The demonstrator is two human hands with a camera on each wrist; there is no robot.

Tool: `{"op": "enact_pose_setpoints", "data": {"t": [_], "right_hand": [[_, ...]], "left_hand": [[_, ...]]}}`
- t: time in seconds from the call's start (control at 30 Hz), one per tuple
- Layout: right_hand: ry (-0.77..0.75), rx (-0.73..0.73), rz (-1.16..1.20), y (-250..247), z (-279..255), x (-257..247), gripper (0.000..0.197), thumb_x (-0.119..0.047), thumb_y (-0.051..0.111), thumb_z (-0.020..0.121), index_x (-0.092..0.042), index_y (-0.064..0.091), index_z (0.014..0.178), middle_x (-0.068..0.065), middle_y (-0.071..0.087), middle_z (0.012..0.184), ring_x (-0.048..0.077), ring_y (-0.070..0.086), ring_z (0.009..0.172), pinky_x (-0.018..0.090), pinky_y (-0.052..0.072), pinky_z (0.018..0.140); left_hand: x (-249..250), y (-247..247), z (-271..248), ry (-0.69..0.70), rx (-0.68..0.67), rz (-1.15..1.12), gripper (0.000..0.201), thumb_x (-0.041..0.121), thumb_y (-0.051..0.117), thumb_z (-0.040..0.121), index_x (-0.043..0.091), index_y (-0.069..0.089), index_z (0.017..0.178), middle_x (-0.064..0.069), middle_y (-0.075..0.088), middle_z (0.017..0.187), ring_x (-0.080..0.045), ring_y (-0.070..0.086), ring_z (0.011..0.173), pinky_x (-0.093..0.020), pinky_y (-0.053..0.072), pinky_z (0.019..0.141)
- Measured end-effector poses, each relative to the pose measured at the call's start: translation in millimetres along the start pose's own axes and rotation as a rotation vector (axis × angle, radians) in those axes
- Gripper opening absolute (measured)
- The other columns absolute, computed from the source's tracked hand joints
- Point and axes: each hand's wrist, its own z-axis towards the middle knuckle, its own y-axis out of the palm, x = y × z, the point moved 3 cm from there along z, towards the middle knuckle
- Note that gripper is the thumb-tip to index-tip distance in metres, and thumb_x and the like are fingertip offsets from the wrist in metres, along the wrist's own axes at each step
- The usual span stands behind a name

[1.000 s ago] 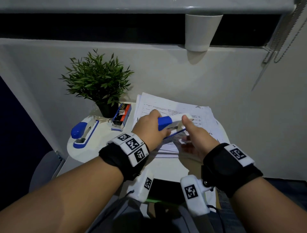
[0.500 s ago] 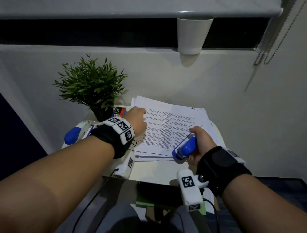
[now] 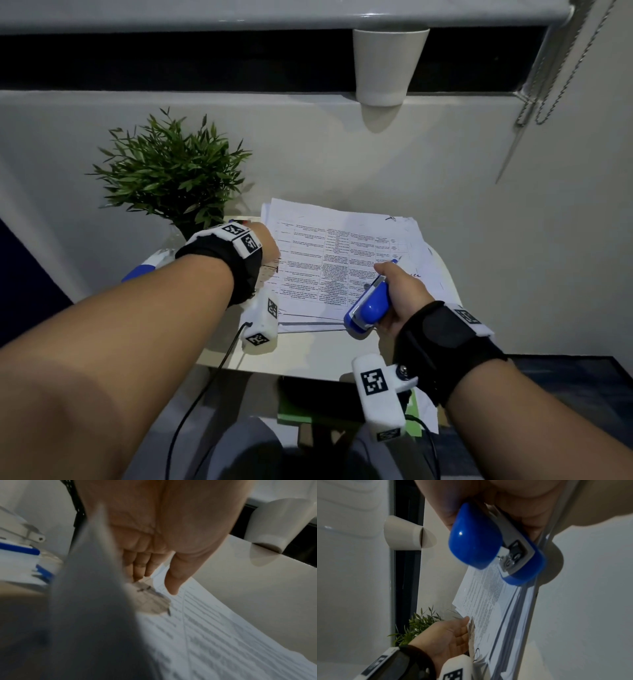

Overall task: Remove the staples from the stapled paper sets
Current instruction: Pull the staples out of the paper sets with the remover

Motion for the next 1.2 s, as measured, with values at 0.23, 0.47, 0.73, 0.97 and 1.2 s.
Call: {"op": "enact_pose_setpoints", "data": {"t": [0.23, 0.47, 0.73, 0.97, 1.2], "right_hand": [[-0.017, -0.017, 0.012, -1, 5, 5, 0.032, -0.020, 0.063, 0.084, -0.003, 0.059, 0.110, 0.014, 0.055, 0.094, 0.031, 0.056, 0.084, 0.056, 0.046, 0.092], [-0.030, -0.041, 0.031, 0, 6, 6, 0.046, -0.020, 0.064, 0.081, 0.000, 0.055, 0.121, 0.015, 0.056, 0.098, 0.031, 0.056, 0.087, 0.060, 0.044, 0.094], [-0.024, -0.052, 0.032, -2, 4, 6, 0.039, -0.019, 0.064, 0.082, 0.000, 0.058, 0.116, 0.022, 0.063, 0.108, 0.035, 0.060, 0.090, 0.062, 0.046, 0.091], [-0.028, -0.039, 0.027, -2, 4, 7, 0.047, -0.021, 0.066, 0.080, -0.003, 0.055, 0.122, 0.017, 0.059, 0.104, 0.032, 0.057, 0.089, 0.060, 0.045, 0.093], [-0.031, -0.042, -0.001, -5, 3, 5, 0.042, -0.025, 0.065, 0.082, -0.005, 0.058, 0.118, 0.023, 0.061, 0.120, 0.042, 0.063, 0.103, 0.060, 0.048, 0.089]], "left_hand": [[18, -39, -144, 0.094, 0.142, 0.209, 0.029, 0.033, 0.053, 0.080, 0.017, 0.056, 0.104, -0.009, 0.043, 0.118, -0.034, 0.044, 0.115, -0.050, 0.041, 0.093], [26, -45, -162, 0.183, 0.144, 0.092, 0.024, 0.033, 0.062, 0.085, 0.014, 0.054, 0.071, -0.007, 0.062, 0.086, -0.026, 0.063, 0.099, -0.028, 0.047, 0.073], [29, -41, -139, 0.160, 0.106, 0.112, 0.054, 0.063, 0.064, 0.052, 0.014, 0.050, 0.071, -0.012, 0.065, 0.084, -0.037, 0.063, 0.082, -0.055, 0.052, 0.077], [9, -47, -174, 0.126, 0.167, 0.024, 0.053, 0.055, 0.072, 0.070, 0.011, 0.045, 0.066, -0.004, 0.052, 0.066, -0.023, 0.056, 0.071, -0.030, 0.049, 0.074], [3, -48, -179, 0.225, 0.280, -0.051, 0.034, 0.032, 0.074, 0.076, 0.008, 0.054, 0.090, -0.007, 0.065, 0.090, -0.023, 0.061, 0.078, -0.029, 0.047, 0.064]]}}
